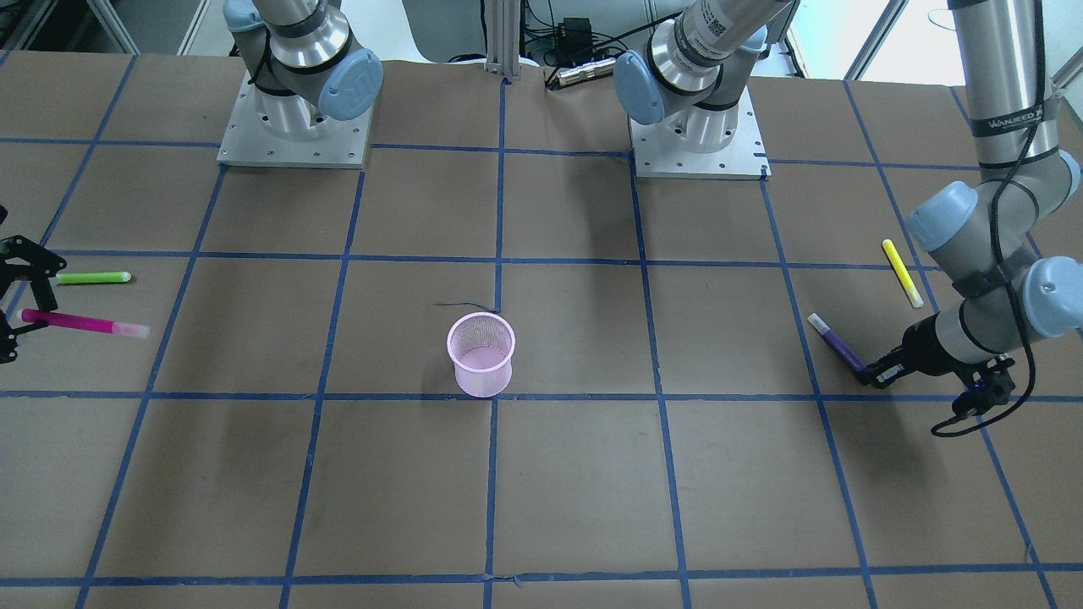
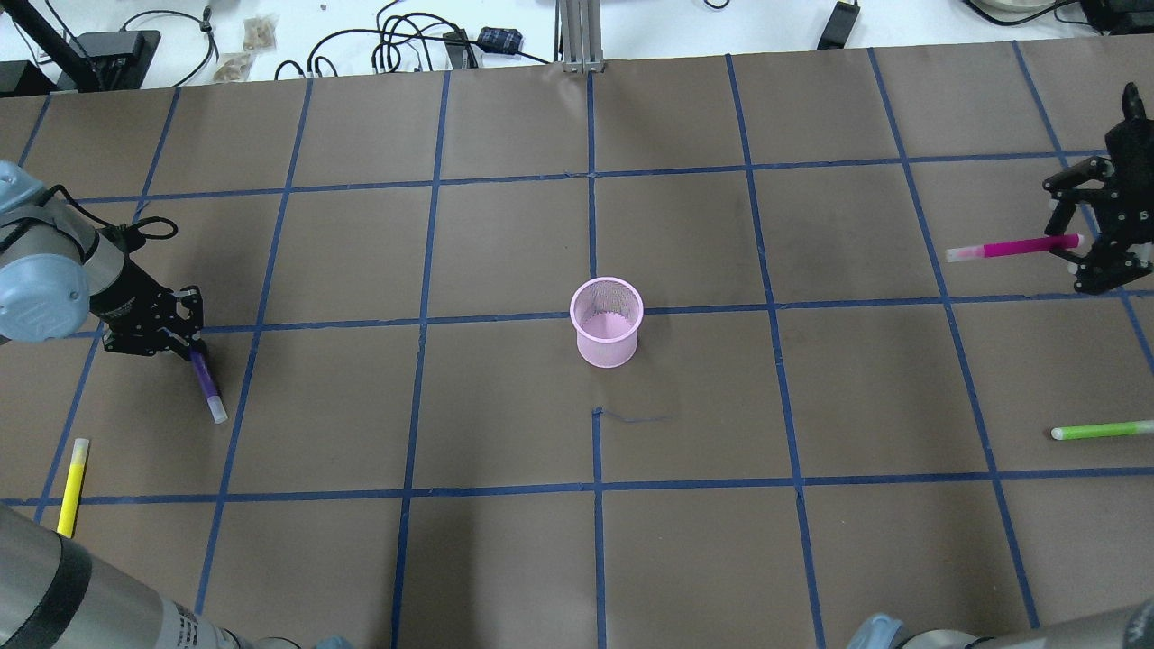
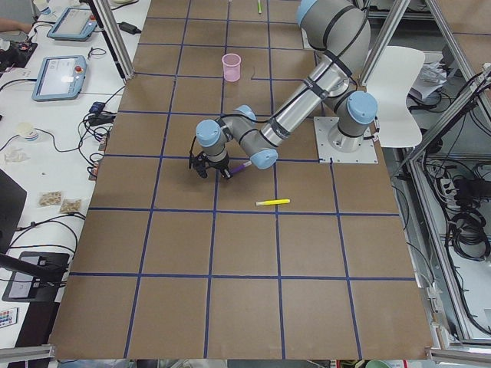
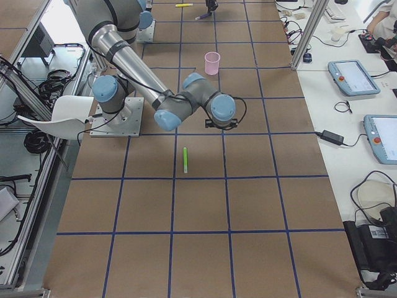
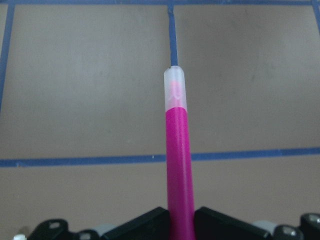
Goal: Insert purple and pink pens into pink cup
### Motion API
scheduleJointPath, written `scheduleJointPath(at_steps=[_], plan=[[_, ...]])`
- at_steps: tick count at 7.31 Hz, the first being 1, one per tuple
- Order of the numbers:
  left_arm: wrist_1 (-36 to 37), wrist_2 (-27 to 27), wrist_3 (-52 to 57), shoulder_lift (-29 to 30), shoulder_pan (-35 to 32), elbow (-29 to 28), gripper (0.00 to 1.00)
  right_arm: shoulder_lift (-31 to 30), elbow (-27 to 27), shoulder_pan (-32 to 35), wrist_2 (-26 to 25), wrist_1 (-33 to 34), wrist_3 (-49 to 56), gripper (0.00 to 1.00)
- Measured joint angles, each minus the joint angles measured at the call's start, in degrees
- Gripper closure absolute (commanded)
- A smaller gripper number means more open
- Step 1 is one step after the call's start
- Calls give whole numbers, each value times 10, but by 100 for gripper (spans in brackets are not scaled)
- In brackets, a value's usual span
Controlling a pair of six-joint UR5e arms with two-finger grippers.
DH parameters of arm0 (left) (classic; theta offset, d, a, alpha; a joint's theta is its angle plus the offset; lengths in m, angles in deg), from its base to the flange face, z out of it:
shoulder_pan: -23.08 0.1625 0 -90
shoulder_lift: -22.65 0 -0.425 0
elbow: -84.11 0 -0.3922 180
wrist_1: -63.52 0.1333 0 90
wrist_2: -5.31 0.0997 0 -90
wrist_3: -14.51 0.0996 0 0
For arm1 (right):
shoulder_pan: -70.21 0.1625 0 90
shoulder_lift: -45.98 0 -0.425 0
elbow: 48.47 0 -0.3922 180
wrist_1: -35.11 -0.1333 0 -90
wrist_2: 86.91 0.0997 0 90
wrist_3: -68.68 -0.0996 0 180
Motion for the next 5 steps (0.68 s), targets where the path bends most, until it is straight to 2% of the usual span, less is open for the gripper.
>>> scheduleJointPath(at_steps=[1,3,5], plan=[[2,0,0,-7,-3,-7,100,-26,2,47,-1,-7,-59,95],[1,2,0,-23,-19,-61,100,-51,2,163,-2,1,-200,95],[4,6,0,-35,-61,-109,100,-52,2,279,-21,54,-340,95]])
